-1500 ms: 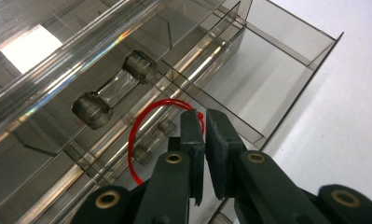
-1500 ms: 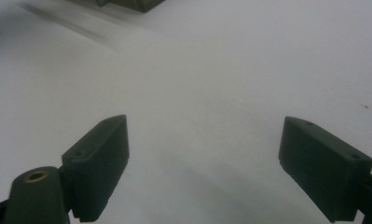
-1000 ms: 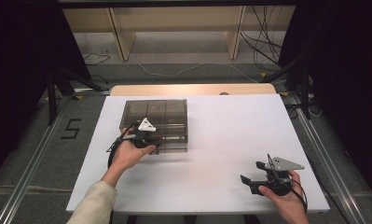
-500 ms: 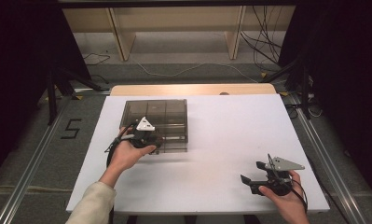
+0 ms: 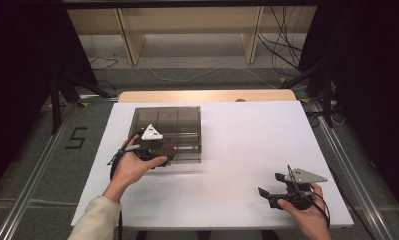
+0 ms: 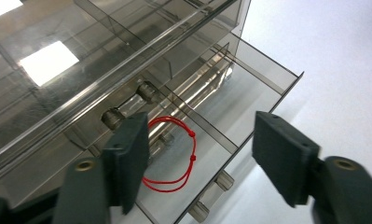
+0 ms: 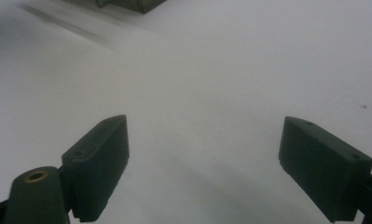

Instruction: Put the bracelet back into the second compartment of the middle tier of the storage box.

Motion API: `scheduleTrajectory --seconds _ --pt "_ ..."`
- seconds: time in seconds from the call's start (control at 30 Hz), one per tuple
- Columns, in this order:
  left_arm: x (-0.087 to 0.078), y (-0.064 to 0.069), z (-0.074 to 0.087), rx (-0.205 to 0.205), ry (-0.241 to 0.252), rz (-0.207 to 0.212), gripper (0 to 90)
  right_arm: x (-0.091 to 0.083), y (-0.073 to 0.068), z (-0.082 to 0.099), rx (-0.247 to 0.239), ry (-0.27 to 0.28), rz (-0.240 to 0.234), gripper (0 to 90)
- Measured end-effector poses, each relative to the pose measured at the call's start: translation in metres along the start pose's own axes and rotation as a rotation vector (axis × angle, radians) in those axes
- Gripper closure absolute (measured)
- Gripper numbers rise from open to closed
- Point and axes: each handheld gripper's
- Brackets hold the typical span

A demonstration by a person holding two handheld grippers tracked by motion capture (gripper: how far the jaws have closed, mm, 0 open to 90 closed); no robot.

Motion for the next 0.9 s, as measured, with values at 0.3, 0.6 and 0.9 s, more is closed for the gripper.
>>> scheduleTrajectory --seconds 0.3,0.6,0.9 --pt "-0.007 0.002 0.001 0.003 0.032 -0.001 23.0 -0.001 0.0 0.0 0.005 -0.002 0.001 17.0" --pt "-0.015 0.01 0.007 0.036 0.066 0.013 19.6 0.0 -0.001 0.0 0.005 -0.003 0.002 16.9" --pt "-0.022 0.015 0.024 0.051 0.109 0.041 18.1 0.0 -0.001 0.0 0.005 -0.003 0.002 16.9"
Point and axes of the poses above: each handheld gripper's, and its own axes: x roughly forward along the jaws, z roughly out of its underside, y roughly to its right, and after that the axes turned 13 degrees about -x, right-handed
